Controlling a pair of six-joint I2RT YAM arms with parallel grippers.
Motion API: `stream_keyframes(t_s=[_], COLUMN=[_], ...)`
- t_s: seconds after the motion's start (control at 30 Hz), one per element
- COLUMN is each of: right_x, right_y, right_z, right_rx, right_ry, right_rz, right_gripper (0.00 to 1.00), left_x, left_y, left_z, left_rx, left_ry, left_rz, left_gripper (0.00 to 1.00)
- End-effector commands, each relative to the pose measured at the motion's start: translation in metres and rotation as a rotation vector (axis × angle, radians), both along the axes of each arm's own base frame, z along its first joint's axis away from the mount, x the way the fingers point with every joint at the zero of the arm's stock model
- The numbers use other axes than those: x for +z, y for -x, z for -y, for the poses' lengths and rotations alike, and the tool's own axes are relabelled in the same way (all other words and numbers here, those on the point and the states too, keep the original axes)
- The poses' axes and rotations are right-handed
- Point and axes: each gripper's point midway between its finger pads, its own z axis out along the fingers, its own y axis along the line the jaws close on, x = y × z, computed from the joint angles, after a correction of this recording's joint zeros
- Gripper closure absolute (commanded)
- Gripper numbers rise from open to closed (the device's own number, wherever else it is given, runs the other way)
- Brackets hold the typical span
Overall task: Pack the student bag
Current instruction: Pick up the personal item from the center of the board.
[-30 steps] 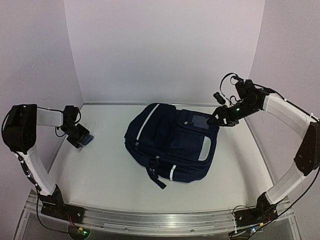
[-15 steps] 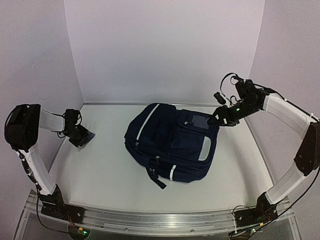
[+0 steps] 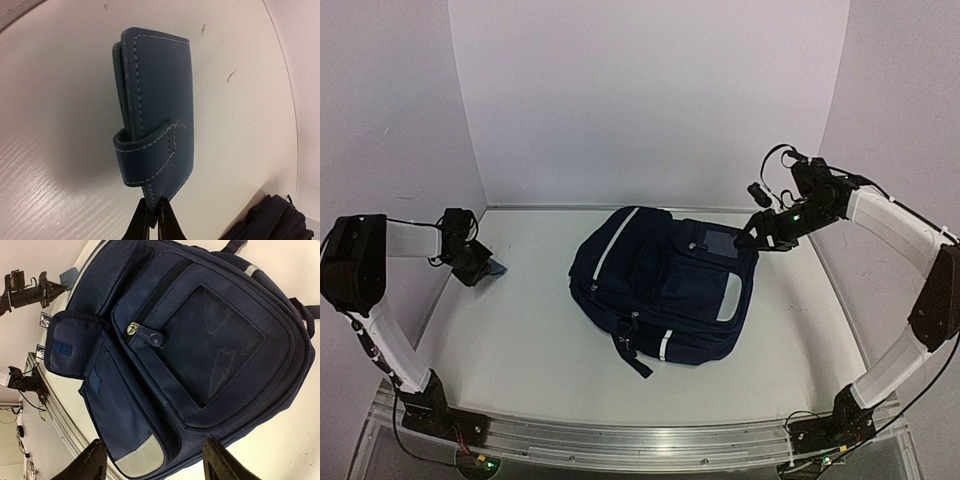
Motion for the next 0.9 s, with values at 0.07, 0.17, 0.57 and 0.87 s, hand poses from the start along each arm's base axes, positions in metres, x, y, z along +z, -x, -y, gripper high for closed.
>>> stream_keyframes(t_s=[0.07,0.17,0.57,0.87], right_x=[0.041,0.052,0.117,0.130], right_y=[-0.008,-0.016,-0.012,0.000], right_z=[-0.013,-0.018,-0.080,-0.136], right_rx=[0.056,0.083,0.344,0.460], right_ry=[-0.071,-0.067,0.109,0.307], right_rz=[0.108,0.162,0.739,1.137], right_gripper=[0.27,0.22,0.15,0.18], left_x=[0.113,0.151,0.262,0.292], left_y=[-0.005,-0.006,0.011,0.028], left_z=[0.025,0.055,0.251,0.314], left_rx=[-0.120,-0.219,-0.721,-0.871], left_ry=[-0.006,0.046,0.313,0.462], left_rz=[0.193,0.258,0.332,0.282], left_gripper=[1.00,1.00,1.00,1.00])
